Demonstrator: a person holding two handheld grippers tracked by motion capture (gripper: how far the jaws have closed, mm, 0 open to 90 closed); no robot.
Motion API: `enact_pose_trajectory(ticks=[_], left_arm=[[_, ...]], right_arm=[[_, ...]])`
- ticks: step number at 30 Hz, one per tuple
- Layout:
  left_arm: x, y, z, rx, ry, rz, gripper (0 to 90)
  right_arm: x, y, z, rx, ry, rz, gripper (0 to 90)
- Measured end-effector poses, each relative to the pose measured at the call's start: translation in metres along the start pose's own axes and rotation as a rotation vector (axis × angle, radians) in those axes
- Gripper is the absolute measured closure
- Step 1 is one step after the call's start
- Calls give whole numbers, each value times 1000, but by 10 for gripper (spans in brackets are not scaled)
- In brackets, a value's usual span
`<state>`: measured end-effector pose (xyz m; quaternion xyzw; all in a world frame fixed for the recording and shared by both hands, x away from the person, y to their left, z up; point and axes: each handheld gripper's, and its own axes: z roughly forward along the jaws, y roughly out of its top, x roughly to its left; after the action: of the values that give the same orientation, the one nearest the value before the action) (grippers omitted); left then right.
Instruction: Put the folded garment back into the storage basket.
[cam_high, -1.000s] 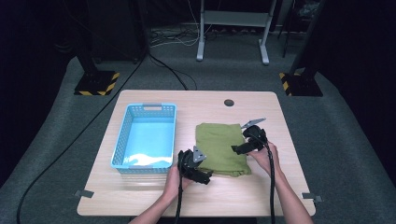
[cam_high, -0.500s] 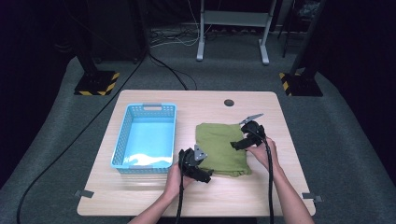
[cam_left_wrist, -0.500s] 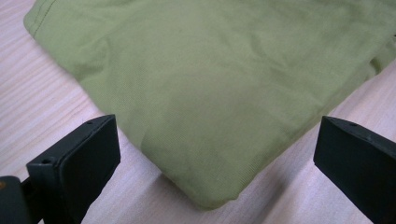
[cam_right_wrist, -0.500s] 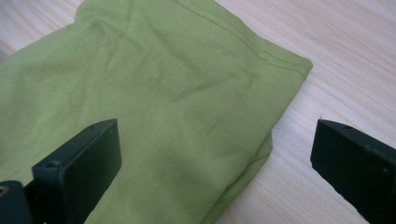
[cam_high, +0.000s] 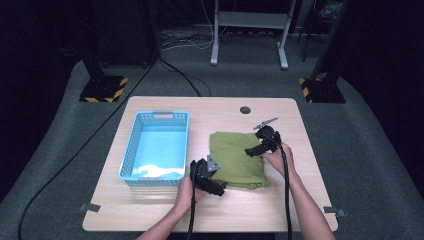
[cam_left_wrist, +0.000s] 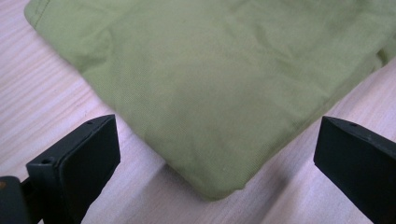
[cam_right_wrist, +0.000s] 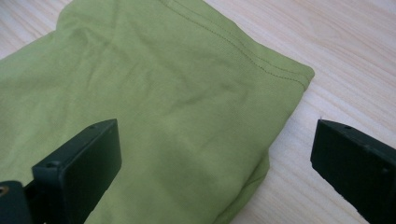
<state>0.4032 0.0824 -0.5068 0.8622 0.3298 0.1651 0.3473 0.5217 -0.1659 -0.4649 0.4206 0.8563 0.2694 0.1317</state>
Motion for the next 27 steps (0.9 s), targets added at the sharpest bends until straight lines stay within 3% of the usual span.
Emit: enact_pose_trajectory(ticks=[14,27], left_arm=[[0,-1,4,37,-13,5,0],[4,-4,10,64,-17,-12,0]], right_arm=[[-9,9,20,60,13,18,7],[-19,14,33,75,12,58,8]])
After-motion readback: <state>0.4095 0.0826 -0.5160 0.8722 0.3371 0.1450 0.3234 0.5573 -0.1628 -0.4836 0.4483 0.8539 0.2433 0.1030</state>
